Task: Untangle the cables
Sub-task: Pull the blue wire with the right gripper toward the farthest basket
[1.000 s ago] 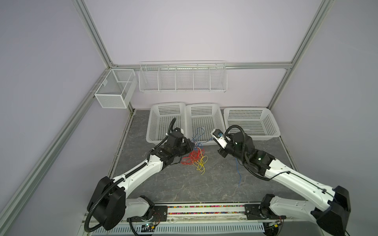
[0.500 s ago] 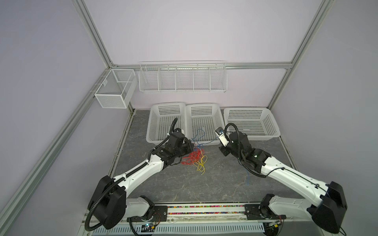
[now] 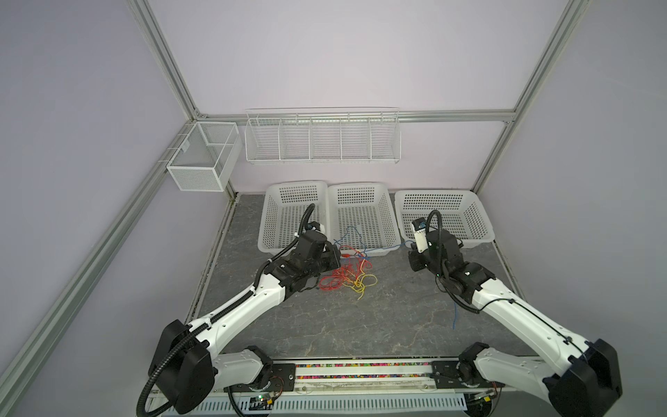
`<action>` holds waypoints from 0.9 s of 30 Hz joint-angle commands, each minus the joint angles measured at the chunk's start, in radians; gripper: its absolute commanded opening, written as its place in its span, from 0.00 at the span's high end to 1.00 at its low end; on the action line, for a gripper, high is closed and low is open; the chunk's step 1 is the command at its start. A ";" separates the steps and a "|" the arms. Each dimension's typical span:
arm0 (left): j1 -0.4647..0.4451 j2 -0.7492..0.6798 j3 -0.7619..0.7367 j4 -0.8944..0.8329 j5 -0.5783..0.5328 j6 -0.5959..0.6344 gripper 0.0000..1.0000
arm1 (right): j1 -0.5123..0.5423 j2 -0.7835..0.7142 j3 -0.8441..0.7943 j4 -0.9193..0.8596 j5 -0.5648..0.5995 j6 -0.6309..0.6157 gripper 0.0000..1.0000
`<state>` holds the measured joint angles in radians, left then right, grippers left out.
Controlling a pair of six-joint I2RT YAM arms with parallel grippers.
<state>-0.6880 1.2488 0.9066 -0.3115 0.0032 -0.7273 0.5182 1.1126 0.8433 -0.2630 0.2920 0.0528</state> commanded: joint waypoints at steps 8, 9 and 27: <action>0.077 -0.086 -0.020 -0.394 -0.387 0.043 1.00 | -0.150 -0.045 -0.010 -0.090 0.343 0.161 0.94; 0.085 -0.098 -0.022 -0.406 -0.400 0.043 1.00 | -0.161 -0.045 -0.009 -0.101 0.351 0.170 0.94; 0.134 -0.272 -0.156 -0.090 -0.111 0.176 1.00 | -0.223 -0.099 -0.047 0.057 0.008 0.174 0.94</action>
<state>-0.5514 0.9924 0.7544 -0.4553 -0.1459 -0.5861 0.2913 1.0325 0.7918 -0.2718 0.3454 0.2115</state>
